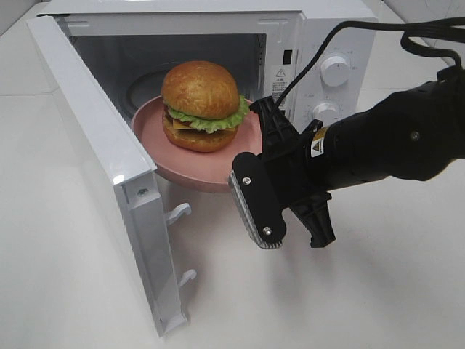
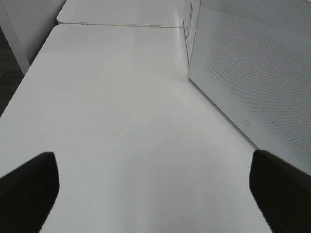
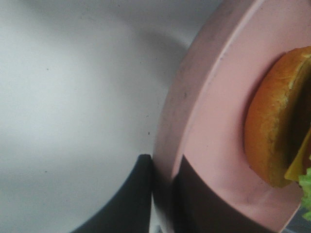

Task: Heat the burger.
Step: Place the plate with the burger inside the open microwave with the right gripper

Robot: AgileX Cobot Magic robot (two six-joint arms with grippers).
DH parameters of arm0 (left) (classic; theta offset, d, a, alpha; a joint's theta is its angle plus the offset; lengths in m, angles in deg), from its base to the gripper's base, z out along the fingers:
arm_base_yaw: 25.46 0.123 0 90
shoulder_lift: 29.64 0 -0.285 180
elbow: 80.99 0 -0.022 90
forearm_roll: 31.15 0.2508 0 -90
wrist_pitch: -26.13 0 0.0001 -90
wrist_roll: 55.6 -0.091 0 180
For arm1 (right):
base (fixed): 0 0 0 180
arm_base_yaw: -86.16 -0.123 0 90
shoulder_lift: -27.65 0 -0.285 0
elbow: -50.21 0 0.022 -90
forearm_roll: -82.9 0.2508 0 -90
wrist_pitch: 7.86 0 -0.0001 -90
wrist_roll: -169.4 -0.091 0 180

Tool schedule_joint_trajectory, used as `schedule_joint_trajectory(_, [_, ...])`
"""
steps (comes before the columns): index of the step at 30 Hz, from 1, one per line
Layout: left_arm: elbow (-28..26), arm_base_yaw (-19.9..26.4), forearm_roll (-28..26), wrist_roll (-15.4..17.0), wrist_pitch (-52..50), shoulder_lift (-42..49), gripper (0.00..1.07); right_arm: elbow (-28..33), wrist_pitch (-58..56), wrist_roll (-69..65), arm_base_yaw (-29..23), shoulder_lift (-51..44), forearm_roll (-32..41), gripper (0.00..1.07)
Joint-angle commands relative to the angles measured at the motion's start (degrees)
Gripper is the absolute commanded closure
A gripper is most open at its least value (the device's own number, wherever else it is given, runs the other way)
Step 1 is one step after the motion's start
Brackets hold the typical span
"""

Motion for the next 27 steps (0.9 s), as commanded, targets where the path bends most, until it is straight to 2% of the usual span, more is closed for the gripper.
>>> schedule_joint_trajectory(1, [0.3, -0.3, -0.3, -0.1, -0.5, 1.5, 0.06, -3.0, 3.8, 0.2, 1.1, 1.1, -1.0, 1.07])
schedule_joint_trajectory(12, [0.3, -0.3, -0.3, -0.1, -0.5, 1.5, 0.06, -7.9, 3.4, -1.8, 1.1, 5.8, -3.2, 1.07])
schedule_joint_trajectory(27, [0.3, -0.3, -0.3, -0.1, -0.5, 1.5, 0.06, -18.6, -0.7, -5.7, 1.8, 12.5, -6.9, 1.07])
